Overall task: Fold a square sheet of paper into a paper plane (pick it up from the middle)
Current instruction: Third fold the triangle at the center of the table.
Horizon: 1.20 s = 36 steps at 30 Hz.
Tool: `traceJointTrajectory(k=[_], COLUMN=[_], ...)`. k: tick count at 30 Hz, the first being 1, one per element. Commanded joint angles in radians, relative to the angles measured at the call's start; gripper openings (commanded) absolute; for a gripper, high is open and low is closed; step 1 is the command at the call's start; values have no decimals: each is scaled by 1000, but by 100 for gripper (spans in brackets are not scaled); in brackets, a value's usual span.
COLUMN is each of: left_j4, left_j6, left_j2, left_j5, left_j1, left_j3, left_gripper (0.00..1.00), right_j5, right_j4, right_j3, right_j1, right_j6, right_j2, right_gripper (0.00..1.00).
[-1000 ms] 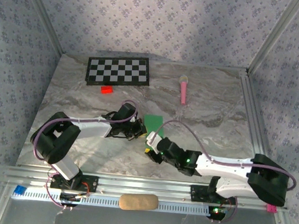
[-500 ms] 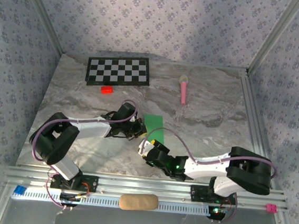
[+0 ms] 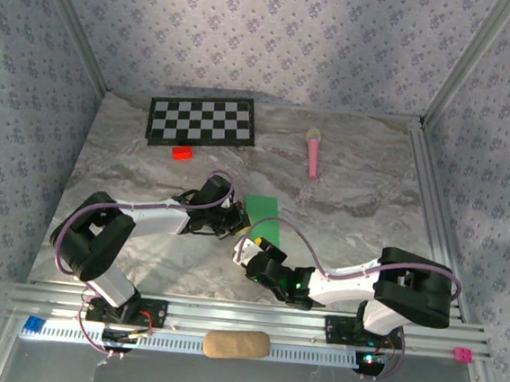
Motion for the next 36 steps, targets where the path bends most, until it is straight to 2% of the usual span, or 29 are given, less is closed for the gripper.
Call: traceJointTrajectory(k=[1, 7, 22, 25, 27, 29, 31, 36], left_j4=[-16, -16, -20, -33, -38, -53, -86, -209], left_j6=[-10, -10, -11, -11, -10, -2, 18, 82], left_j2=[-28, -25, -33, -39, -49, -68, -94, -167], left_j5=[3, 3, -3, -13, -23, -41, -66, -119], left_j1=[8, 9, 17, 17, 17, 18, 22, 48], left_j3=[-6, -6, -13, -12, -17, -20, -15, 7], left_gripper=[9, 9, 9, 12, 17, 22, 27, 34], right_j5=[38, 41, 26, 17, -2, -60, -193, -418], right_j4=[8, 0, -21, -29, -36, -46, -59, -66], right_j3=[18, 13, 14, 14, 12, 8, 8, 5], right_j1=[1, -5, -21, -32, -41, -62, -105, -186], right_j6=[15, 35, 85, 104, 120, 152, 183, 275], right_j2=[2, -6, -17, -19, -24, -35, -44, -61], right_gripper=[37, 23, 4, 2, 1, 0, 0, 0])
